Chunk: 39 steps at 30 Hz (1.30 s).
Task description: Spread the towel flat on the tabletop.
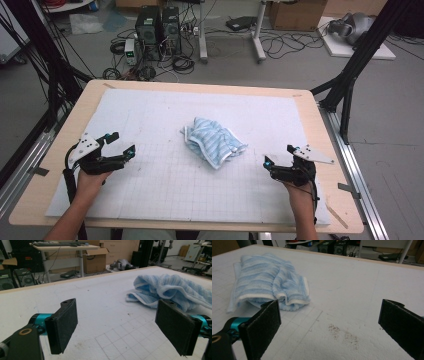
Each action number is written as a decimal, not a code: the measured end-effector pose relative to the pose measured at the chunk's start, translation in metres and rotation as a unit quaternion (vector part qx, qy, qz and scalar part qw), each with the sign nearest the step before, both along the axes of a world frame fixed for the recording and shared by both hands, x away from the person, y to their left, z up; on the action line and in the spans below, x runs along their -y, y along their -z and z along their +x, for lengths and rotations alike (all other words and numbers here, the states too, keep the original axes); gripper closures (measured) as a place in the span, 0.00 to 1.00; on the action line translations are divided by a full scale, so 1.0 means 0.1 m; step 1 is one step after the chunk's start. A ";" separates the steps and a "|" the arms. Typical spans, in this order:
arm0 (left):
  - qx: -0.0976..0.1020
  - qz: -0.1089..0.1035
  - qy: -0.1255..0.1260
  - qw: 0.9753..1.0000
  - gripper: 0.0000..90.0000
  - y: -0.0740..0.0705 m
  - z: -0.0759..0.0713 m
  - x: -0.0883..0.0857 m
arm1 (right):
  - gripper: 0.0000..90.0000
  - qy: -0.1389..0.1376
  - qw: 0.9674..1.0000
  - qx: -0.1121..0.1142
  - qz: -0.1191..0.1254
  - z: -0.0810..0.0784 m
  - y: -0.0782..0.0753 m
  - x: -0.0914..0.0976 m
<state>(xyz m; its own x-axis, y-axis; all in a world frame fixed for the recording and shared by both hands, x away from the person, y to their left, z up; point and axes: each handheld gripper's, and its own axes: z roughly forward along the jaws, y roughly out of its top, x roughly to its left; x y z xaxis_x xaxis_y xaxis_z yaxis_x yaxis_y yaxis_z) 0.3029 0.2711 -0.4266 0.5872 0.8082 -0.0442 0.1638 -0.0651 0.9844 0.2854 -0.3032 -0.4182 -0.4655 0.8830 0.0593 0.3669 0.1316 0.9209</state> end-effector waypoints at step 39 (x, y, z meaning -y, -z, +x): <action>-0.008 -0.004 0.008 1.000 0.21 0.03 0.00 -0.02 | 0.27 -0.198 0.975 -0.069 -0.075 0.75 -0.06 -1.28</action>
<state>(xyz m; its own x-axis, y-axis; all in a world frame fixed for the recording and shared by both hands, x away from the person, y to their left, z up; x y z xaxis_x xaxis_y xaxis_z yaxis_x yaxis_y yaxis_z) 0.3028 0.2726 -0.4297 0.5986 0.7988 -0.0599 0.1782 -0.0599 0.9822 0.3607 -0.1757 -0.4126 -0.7685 0.6392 0.0290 0.3790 0.4183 0.8255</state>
